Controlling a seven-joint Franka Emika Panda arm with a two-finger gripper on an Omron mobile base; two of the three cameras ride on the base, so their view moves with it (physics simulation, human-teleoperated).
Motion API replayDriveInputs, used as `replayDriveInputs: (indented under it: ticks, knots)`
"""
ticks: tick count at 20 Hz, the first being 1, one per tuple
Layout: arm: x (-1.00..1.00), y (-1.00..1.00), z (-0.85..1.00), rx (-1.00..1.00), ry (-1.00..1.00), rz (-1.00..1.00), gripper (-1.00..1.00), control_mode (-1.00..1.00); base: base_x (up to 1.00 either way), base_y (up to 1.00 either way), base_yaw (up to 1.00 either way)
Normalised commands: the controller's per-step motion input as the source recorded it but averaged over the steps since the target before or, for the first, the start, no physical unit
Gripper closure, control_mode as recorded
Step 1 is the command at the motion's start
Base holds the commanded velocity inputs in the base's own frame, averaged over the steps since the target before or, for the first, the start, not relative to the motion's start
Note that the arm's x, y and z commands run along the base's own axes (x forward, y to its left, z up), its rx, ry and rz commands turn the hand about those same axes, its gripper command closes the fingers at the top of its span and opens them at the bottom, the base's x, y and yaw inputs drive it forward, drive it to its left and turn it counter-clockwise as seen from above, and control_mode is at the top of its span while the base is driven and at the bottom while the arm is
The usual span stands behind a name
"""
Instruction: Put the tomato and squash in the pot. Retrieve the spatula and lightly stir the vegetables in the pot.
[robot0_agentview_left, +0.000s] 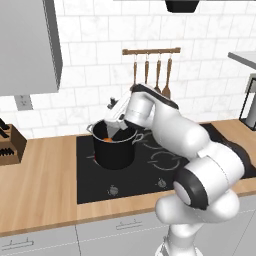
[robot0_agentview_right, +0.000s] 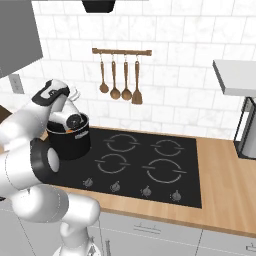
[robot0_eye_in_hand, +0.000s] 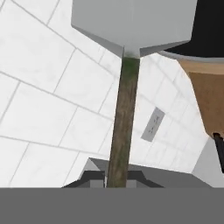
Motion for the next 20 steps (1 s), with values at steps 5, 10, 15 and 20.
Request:
replayDriveInputs:
  ticks: [5, 10, 15, 20]
  knots:
    - [0.0, 0.0, -0.03, 0.05, -0.02, -0.12, 1.0, -1.0, 0.0, 0.0, 0.0]
    - [0.0, 0.0, 0.0, 0.1, 0.0, -0.07, 1.0, -1.0, 0.0, 0.0, 0.0]
    - [0.0, 0.0, 0.0, 0.1, 0.0, -0.03, 1.0, -1.0, 0.0, 0.0, 0.0]
    - [0.0, 0.0, -0.07, 0.13, 0.0, -0.01, 1.0, -1.0, 0.0, 0.0, 0.0]
